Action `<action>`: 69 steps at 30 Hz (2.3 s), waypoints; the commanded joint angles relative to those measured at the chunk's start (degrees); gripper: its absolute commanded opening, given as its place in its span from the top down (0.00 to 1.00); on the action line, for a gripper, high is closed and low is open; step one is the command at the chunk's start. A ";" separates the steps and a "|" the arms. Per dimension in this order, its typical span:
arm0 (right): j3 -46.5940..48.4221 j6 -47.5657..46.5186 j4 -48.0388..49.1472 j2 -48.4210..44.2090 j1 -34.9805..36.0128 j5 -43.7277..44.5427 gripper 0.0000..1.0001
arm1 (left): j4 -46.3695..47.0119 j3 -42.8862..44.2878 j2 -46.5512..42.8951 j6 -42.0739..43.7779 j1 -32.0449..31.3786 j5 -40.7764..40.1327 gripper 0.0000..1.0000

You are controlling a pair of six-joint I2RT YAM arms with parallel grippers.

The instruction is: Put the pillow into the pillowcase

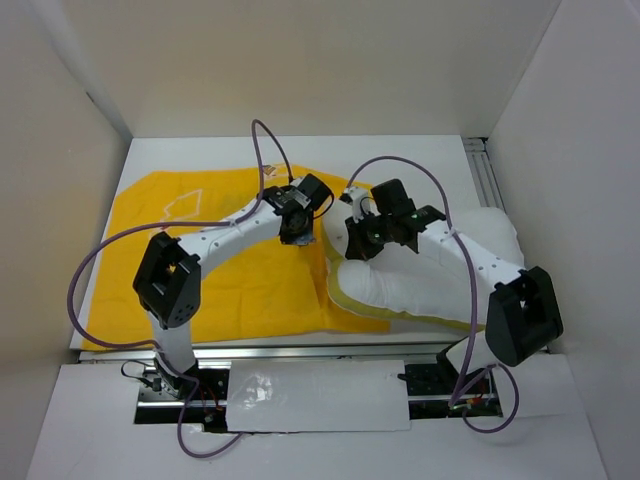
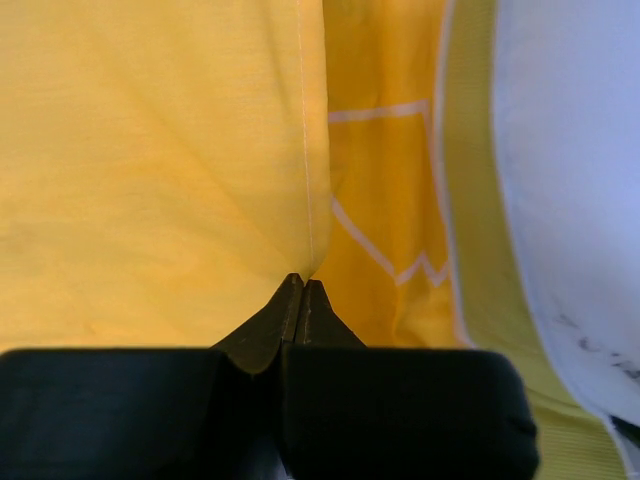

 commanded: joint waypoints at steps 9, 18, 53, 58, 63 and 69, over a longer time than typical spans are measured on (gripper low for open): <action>5.01 -14.26 7.02 4.79 3.72 -17.75 1.00 | -0.40 -1.36 -7.47 -0.52 -0.23 -2.00 1.00; 8.34 -18.93 9.72 11.99 4.86 -21.10 1.00 | -1.54 -1.36 -9.14 -0.51 -0.23 -1.48 1.00; 15.39 19.64 44.78 27.93 9.07 15.44 1.00 | -2.07 1.80 -11.08 4.41 -1.81 3.54 1.00; 10.20 30.72 49.64 23.70 10.83 14.42 0.76 | -2.07 2.42 -9.76 3.36 -1.81 4.67 1.00; 9.68 31.25 40.08 21.07 6.72 14.32 0.23 | -5.48 1.81 -9.76 2.12 -1.81 4.07 0.66; 8.44 29.15 33.12 13.78 1.35 10.64 0.11 | -6.20 -0.13 -12.82 0.98 -1.20 3.54 0.21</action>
